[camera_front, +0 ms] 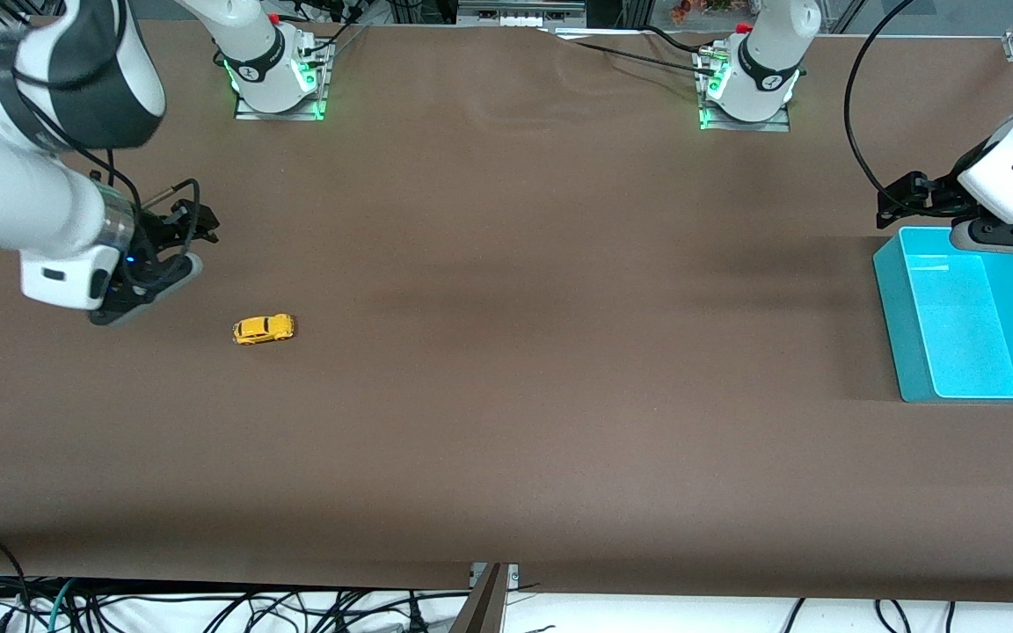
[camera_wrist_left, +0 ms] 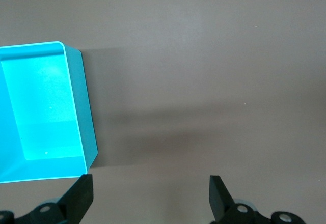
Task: Wind and store yellow beetle car
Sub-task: 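Reach the right gripper down over the yellow beetle car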
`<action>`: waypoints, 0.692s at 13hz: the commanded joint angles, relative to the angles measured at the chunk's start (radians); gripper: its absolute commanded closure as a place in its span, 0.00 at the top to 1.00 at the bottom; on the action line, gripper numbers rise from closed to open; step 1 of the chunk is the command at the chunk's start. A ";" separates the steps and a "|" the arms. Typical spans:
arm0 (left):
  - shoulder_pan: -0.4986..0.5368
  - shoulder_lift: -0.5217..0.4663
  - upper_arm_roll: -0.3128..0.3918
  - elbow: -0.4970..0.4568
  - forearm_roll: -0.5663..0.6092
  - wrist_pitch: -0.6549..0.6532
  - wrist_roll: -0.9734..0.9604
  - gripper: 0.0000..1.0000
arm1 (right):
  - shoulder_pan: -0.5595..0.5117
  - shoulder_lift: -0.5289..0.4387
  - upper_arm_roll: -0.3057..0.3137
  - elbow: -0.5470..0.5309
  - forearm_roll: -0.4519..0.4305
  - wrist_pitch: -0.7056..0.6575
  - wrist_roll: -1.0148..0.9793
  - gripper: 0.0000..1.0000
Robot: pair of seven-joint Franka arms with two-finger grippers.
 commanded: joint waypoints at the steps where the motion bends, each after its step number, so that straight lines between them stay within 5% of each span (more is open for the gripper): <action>1: 0.007 0.013 -0.008 0.032 0.002 -0.026 -0.009 1.00 | -0.006 0.069 -0.002 0.000 -0.007 0.010 -0.253 1.00; 3: 0.007 0.013 -0.008 0.032 0.002 -0.026 -0.009 1.00 | -0.006 0.115 -0.002 -0.020 -0.025 0.061 -0.432 1.00; 9: 0.007 0.013 -0.008 0.032 0.002 -0.026 -0.011 1.00 | -0.008 0.109 -0.007 -0.311 -0.032 0.495 -0.804 1.00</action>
